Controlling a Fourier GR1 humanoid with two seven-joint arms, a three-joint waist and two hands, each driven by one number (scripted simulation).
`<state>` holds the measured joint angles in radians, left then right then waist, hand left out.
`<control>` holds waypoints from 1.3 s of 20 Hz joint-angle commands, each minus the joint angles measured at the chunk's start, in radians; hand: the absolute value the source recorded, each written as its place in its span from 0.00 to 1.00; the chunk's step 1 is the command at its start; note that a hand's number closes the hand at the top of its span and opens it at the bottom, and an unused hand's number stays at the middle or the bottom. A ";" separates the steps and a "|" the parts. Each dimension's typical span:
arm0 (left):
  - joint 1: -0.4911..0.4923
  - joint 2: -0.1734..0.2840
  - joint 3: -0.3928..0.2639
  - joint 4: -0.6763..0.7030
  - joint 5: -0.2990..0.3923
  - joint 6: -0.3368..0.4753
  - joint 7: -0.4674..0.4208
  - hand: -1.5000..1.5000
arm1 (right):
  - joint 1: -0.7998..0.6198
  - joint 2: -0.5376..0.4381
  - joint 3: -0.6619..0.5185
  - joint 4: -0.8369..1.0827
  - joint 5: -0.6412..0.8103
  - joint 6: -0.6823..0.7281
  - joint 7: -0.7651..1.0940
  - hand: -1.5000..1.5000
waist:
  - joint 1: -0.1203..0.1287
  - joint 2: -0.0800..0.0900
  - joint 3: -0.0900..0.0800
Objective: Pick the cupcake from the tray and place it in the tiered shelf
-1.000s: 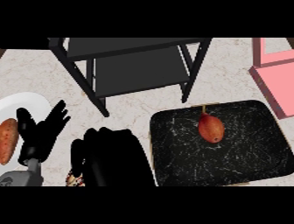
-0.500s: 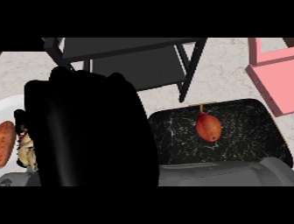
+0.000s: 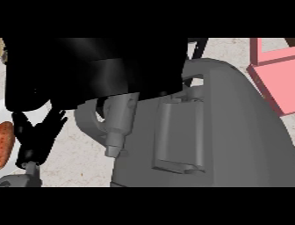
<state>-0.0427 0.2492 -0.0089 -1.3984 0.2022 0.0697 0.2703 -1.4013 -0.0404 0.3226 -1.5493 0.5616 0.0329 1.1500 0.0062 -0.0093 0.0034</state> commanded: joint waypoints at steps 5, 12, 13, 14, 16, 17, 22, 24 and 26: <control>-0.015 -0.004 -0.003 0.071 -0.017 -0.016 0.001 0.50 | -0.117 -0.053 -0.157 0.292 -0.048 0.082 -0.077 1.00 | 0.004 0.014 -0.005; -0.036 -0.037 -0.004 0.077 -0.021 -0.001 0.004 0.50 | -0.138 -0.061 -0.162 0.466 -0.047 0.112 -0.247 1.00 | 0.008 0.016 -0.005; -0.034 -0.014 0.023 0.111 -0.008 -0.033 -0.026 0.50 | -0.147 -0.050 -0.165 0.468 -0.033 0.092 -0.249 1.00 | 0.006 0.014 -0.005; 0.003 0.011 0.018 -0.001 -0.002 -0.028 0.048 0.50 | -0.135 -0.076 -0.176 0.477 -0.044 0.120 -0.282 1.00 | 0.011 0.011 -0.004; 0.053 -0.022 -0.014 -0.032 -0.030 -0.005 0.024 0.50 | -0.090 -0.056 -0.154 0.524 -0.003 0.064 -0.334 1.00 | 0.015 0.011 -0.004; -0.003 -0.015 0.013 0.024 0.010 -0.040 0.037 0.50 | -0.088 -0.054 -0.149 0.529 0.005 0.071 -0.332 1.00 | 0.007 0.012 -0.004; -0.038 -0.033 0.009 0.077 -0.023 -0.021 0.009 0.50 | -0.140 -0.028 -0.193 0.719 0.040 -0.041 -0.464 1.00 | 0.018 0.019 -0.005; -0.031 -0.023 0.008 0.060 -0.025 -0.033 0.022 0.50 | -0.172 -0.017 -0.188 0.730 0.059 -0.033 -0.450 1.00 | 0.013 0.014 -0.005; -0.009 -0.012 0.036 0.056 0.002 -0.055 0.006 0.50 | -0.130 -0.023 -0.192 0.751 0.068 -0.057 -0.497 1.00 | 0.012 0.014 -0.004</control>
<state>-0.0662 0.2340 0.0151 -1.3814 0.1890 0.0376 0.2654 -1.5526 -0.0696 0.1351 -0.8509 0.6045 0.0157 0.7148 0.0226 0.0019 0.0050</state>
